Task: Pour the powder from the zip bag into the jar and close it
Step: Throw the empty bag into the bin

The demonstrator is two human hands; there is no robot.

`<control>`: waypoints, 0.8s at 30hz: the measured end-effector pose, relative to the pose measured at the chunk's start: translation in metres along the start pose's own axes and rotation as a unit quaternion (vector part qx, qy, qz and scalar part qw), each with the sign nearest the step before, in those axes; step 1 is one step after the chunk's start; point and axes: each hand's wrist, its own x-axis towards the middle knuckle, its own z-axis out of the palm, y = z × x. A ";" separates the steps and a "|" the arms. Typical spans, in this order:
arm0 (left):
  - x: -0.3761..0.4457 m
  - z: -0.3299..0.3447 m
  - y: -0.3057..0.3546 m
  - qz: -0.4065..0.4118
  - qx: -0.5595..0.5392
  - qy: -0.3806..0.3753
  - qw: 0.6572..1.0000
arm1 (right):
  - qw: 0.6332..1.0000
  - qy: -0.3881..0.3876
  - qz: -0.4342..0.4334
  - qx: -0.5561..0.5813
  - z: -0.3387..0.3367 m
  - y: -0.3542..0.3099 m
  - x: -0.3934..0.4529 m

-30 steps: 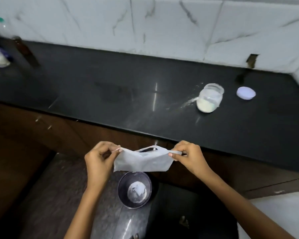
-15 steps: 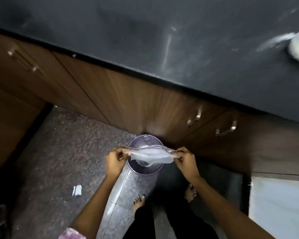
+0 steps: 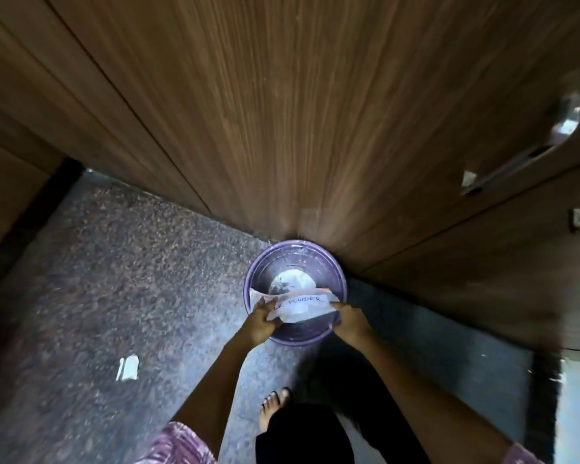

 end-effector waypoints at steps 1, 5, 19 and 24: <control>-0.001 0.003 0.002 -0.004 -0.017 0.024 1.000 | 1.000 -0.002 -0.003 0.007 0.002 -0.001 -0.002; -0.021 0.004 0.028 -0.008 -0.075 0.115 0.991 | 0.999 0.029 -0.022 0.040 -0.010 -0.009 -0.025; 0.003 0.029 0.000 0.032 0.444 -0.057 0.894 | 0.996 -0.011 -0.082 -0.044 0.051 -0.032 0.001; 0.083 0.057 -0.043 -0.010 0.493 -0.108 0.863 | 0.973 -0.035 -0.103 -0.205 0.087 -0.016 0.084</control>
